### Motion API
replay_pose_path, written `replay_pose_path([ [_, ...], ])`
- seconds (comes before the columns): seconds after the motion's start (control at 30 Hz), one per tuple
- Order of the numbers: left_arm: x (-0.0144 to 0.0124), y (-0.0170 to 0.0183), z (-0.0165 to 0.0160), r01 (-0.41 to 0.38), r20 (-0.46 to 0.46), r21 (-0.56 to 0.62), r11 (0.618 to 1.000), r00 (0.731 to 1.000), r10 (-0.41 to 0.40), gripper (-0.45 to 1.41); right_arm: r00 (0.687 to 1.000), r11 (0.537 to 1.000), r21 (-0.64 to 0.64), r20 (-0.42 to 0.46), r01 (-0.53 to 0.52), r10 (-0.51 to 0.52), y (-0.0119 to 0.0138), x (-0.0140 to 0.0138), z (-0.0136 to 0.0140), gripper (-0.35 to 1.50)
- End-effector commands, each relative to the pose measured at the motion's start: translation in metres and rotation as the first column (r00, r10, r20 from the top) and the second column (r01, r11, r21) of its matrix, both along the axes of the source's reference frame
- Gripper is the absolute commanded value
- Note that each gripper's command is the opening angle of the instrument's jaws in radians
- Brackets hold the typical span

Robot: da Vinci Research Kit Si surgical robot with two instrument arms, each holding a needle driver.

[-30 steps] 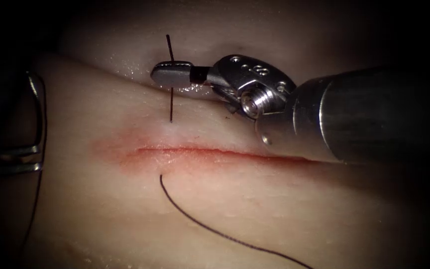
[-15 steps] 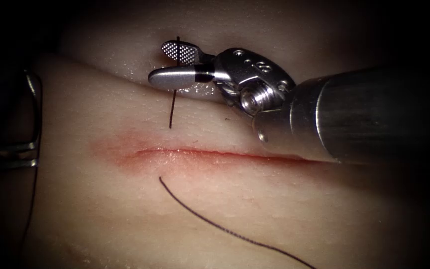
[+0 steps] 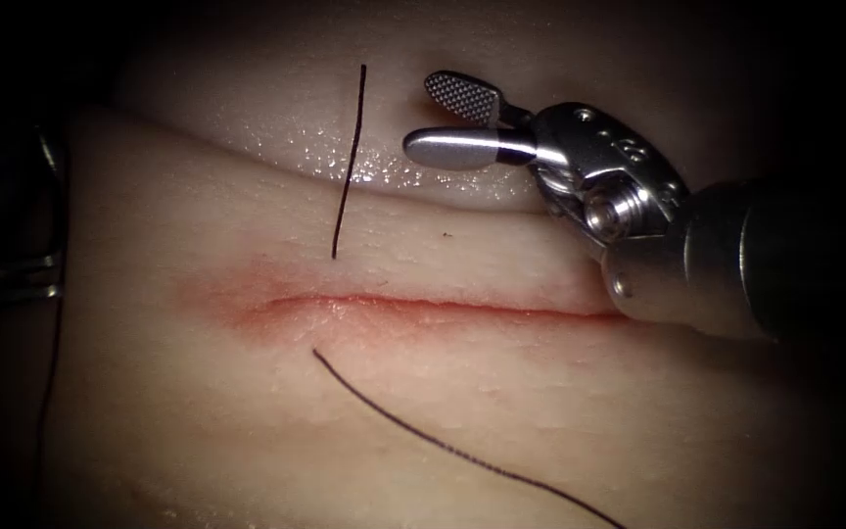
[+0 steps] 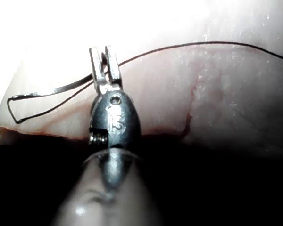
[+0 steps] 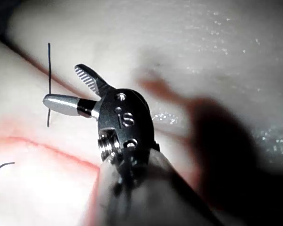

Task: Wound Closure

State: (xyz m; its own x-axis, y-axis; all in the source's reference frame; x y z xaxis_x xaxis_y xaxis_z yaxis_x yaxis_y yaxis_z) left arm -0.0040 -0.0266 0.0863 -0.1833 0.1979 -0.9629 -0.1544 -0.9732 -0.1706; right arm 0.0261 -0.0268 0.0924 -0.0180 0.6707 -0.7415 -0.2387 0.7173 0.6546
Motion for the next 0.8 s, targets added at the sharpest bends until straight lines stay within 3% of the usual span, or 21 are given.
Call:
replay_pose_path([
  [0.03, -0.0003, -0.0005, 0.0013, 0.007, -0.004, 0.008, 1.000, 1.000, -0.007, -0.45, 0.998, 0.999, -0.043, 0.053, -0.013, 0.015, 0.0000, -0.0011, 0.0008, 1.16],
  [0.17, 0.0004, -0.0008, 0.0033, 0.029, -0.020, 0.013, 0.999, 0.999, -0.028, -0.45, 0.986, 0.995, -0.080, 0.161, 0.059, -0.045, 0.0007, -0.0030, 0.0005, 1.16],
  [0.3, 0.0010, -0.0010, 0.0050, 0.069, -0.042, 0.044, 0.997, 0.997, -0.067, -0.45, 0.958, 0.988, -0.073, 0.262, 0.138, -0.114, 0.0008, -0.0039, 0.0002, 1.37],
  [0.37, 0.0009, -0.0009, 0.0056, 0.098, -0.053, 0.083, 0.992, 0.994, -0.093, 0.32, 0.956, 0.988, -0.076, 0.271, 0.136, -0.111, 0.0005, -0.0041, 0.0000, 1.38],
  [0.4, 0.0009, -0.0008, 0.0057, 0.113, -0.057, 0.110, 0.988, 0.993, -0.107, 0.51, 0.956, 0.988, -0.076, 0.271, 0.136, -0.111, 0.0004, -0.0042, 0.0000, 1.40],
  [0.47, 0.0006, -0.0006, 0.0057, 0.150, -0.071, 0.159, 0.976, 0.988, -0.140, 0.59, 0.955, 0.987, -0.076, 0.273, 0.139, -0.114, 0.0001, -0.0043, -0.0002, 1.42],
  [0.53, 0.0000, -0.0004, 0.0054, 0.202, -0.083, 0.189, 0.961, 0.978, -0.189, 0.47, 0.956, 0.987, -0.079, 0.272, 0.137, -0.111, -0.0003, -0.0042, -0.0002, 1.45],
  [0.6, -0.0007, -0.0002, 0.0049, 0.234, -0.102, 0.190, 0.954, 0.971, -0.218, 0.71, 0.956, 0.987, -0.081, 0.272, 0.137, -0.110, -0.0006, -0.0041, -0.0002, 1.45],
  [0.63, -0.0015, 0.0001, 0.0042, 0.265, -0.114, 0.193, 0.945, 0.962, -0.247, 0.96, 0.957, 0.986, -0.083, 0.266, 0.142, -0.115, -0.0008, -0.0041, -0.0002, 1.47],
  [0.67, -0.0019, 0.0002, 0.0039, 0.278, -0.118, 0.194, 0.941, 0.959, -0.259, 1.08, 0.958, 0.986, -0.084, 0.263, 0.144, -0.117, -0.0009, -0.0041, -0.0001, 1.47],
  [0.73, -0.0030, 0.0006, 0.0026, 0.299, -0.102, 0.147, 0.943, 0.953, -0.286, 1.20, 0.960, 0.985, -0.087, 0.254, 0.148, -0.121, -0.0012, -0.0042, 0.0000, 1.47],
  [0.8, -0.0036, 0.0007, 0.0014, 0.292, -0.093, 0.155, 0.944, 0.955, -0.280, 1.20, 0.960, 0.984, -0.096, 0.252, 0.152, -0.124, -0.0014, -0.0043, 0.0001, 1.47],
])
